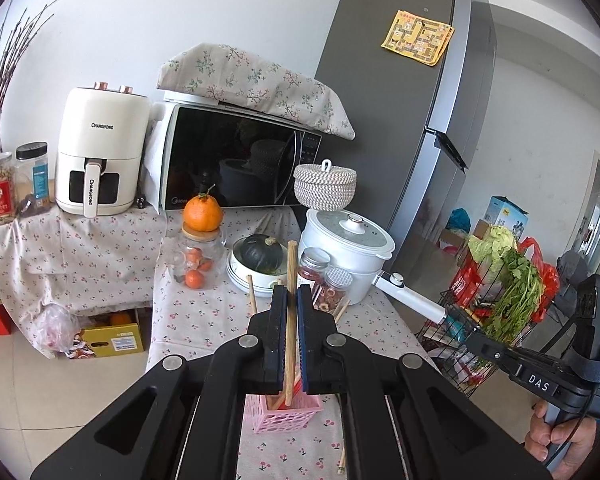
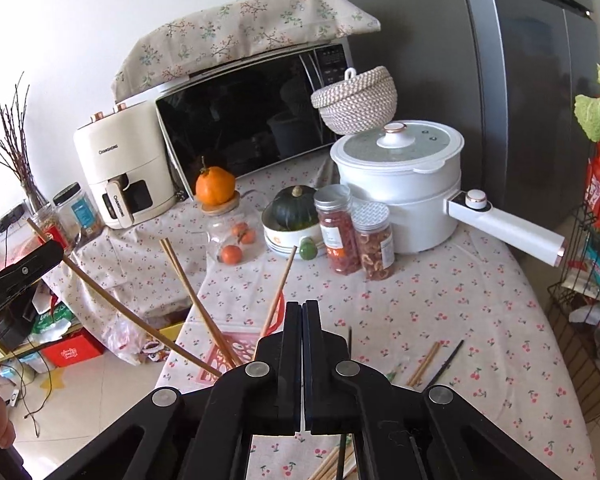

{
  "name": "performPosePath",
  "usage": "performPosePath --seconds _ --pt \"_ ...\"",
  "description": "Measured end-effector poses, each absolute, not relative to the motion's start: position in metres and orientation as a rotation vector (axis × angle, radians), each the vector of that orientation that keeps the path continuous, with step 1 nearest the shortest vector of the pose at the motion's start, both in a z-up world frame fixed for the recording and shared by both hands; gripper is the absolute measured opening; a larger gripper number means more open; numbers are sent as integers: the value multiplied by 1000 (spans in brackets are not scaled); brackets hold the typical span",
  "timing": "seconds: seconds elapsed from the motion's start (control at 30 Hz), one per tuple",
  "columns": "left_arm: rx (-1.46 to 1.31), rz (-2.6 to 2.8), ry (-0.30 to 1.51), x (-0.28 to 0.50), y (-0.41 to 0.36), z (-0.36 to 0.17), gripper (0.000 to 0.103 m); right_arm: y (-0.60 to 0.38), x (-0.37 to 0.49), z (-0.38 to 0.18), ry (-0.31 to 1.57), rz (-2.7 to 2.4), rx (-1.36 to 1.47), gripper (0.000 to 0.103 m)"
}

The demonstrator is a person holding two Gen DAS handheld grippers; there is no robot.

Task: Organize utensils
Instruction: 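Carry both held chopsticks upright toward the pink basket, then lower the wooden chopstick into the pink basket and open the left gripper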

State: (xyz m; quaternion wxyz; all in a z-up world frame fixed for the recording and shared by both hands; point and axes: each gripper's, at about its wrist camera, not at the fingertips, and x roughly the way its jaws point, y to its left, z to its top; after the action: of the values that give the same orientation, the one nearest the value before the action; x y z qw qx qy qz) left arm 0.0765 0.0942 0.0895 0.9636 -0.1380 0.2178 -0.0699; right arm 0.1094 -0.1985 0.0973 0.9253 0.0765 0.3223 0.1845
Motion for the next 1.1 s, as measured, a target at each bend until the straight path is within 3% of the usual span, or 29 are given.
performPosePath --seconds 0.07,0.1,0.13,0.2,0.23,0.67,0.87,0.97,1.1 --pt "-299 -149 453 76 97 88 4 -198 119 85 708 376 177 2" --pt "-306 -157 457 74 98 88 4 -197 127 75 749 375 176 8" --pt "-310 -165 461 72 99 88 4 -196 135 64 793 374 172 22" --pt "-310 -176 475 69 100 88 4 -195 150 40 863 359 169 40" --pt "-309 -182 484 68 101 87 4 -194 158 29 897 355 157 40" --pt "-307 -220 577 66 114 67 4 -153 237 -88 1119 330 -38 36" --pt "-301 -224 592 70 116 62 4 -134 250 -114 1157 311 -110 23" --pt "-302 -224 593 71 116 62 4 -132 251 -124 1170 298 -156 9" --pt "-314 -228 576 70 115 65 4 -140 242 -111 1137 287 -154 4"
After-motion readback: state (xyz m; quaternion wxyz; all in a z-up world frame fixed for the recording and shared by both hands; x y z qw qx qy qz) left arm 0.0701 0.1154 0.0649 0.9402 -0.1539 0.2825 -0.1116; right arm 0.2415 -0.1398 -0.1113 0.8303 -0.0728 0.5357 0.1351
